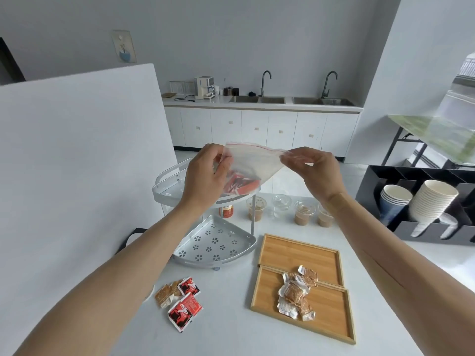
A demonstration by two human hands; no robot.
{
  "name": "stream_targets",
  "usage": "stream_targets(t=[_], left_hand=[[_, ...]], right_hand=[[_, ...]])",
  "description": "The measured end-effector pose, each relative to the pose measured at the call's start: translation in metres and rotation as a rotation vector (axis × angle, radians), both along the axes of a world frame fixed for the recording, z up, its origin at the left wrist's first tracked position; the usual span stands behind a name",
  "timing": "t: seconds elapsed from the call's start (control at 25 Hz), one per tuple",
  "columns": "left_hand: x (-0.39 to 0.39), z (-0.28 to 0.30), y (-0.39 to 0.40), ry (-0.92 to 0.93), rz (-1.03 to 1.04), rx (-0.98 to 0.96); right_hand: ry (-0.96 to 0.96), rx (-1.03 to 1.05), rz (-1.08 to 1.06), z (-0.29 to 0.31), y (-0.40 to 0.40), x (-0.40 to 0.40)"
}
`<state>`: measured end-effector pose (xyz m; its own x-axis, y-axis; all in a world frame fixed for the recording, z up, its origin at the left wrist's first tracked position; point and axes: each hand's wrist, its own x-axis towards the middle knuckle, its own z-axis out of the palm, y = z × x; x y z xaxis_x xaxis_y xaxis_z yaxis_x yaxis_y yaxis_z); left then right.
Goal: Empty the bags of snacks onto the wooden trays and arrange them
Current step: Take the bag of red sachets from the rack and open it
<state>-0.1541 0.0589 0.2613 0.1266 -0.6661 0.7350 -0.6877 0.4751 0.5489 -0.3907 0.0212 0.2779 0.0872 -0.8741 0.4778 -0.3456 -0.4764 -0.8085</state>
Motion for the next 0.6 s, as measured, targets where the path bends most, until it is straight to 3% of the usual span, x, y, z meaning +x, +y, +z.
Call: stream_targets(t=[0.08,0.2,0.36,0.6], left_hand=[[-0.019,0.011,0.006,0.061,-0.083,0.007],[-0.043,0.001,0.024,0.222,-0.261,0.203],[-0.074,-0.066,0.059,0.335,-0.48,0.5],[-0.116,-0.18,0.104,0.299,-0.46,0.78]], right_hand=[[-0.079,-0.013,0.017,0.008,0.011,-0.018],[-0.122,0.052,0.08,0.002,0.034,-0.05],[-0.045,0.201,0.158,-0.048,0.092,-0.104],[0.122,0.456,0.015,-0.157,0.165,-0.149]])
